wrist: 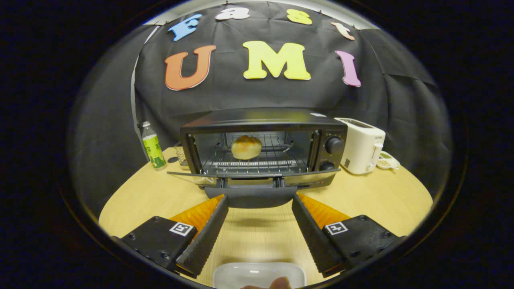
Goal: Open the toaster oven, put the food inside, and close the toaster oven door.
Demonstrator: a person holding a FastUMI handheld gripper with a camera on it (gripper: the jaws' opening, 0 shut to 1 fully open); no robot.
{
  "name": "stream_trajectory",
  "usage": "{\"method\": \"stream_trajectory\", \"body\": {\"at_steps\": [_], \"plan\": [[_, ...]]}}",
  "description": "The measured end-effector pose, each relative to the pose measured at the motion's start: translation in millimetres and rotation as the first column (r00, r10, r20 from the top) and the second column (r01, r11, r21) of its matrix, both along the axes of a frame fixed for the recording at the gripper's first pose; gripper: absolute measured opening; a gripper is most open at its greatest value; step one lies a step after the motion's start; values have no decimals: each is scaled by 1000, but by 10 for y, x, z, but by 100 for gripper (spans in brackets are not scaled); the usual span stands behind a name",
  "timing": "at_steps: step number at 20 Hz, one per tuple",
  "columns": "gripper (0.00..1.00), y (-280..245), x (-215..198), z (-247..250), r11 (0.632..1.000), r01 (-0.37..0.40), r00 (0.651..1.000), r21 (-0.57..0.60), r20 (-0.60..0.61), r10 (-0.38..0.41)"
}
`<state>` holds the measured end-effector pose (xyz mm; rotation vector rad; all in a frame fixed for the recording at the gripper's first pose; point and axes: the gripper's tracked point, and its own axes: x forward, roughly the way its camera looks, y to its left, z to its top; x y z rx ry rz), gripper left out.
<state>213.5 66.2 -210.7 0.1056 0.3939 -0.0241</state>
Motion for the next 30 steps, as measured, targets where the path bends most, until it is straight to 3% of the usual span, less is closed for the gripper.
{"method": "stream_trajectory", "body": {"at_steps": [8, 13, 18, 26, 30], "plan": [[100, -33, 513, 207, 1000, -9, 997, -21, 78, 10], [100, 70, 415, 326, 999, -20, 994, 39, 104, 16], [100, 113, 274, 743, 999, -35, 984, -3, 175, 35], [100, 98, -573, 1771, 996, -81, 947, 19, 313, 71], [100, 26, -1124, 2010, 997, -70, 933, 7, 353, 63]]}}
